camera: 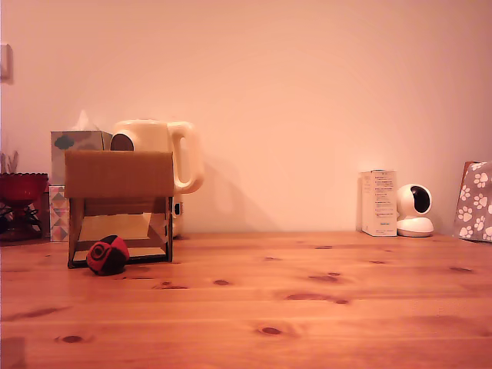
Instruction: Drop the footbag into the cardboard dice tower
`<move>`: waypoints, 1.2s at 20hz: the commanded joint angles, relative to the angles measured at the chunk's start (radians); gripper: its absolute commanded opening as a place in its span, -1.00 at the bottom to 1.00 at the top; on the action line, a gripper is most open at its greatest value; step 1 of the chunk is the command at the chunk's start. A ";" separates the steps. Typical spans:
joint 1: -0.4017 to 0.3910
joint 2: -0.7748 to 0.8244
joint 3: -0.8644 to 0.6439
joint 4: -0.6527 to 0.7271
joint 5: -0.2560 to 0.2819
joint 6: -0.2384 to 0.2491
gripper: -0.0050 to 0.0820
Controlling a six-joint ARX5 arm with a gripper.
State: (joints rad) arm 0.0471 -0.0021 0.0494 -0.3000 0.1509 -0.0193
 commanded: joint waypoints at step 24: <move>0.002 0.098 0.230 0.164 0.132 -0.209 -0.93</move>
State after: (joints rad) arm 0.0471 0.0711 0.2836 -0.1383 0.2714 -0.2237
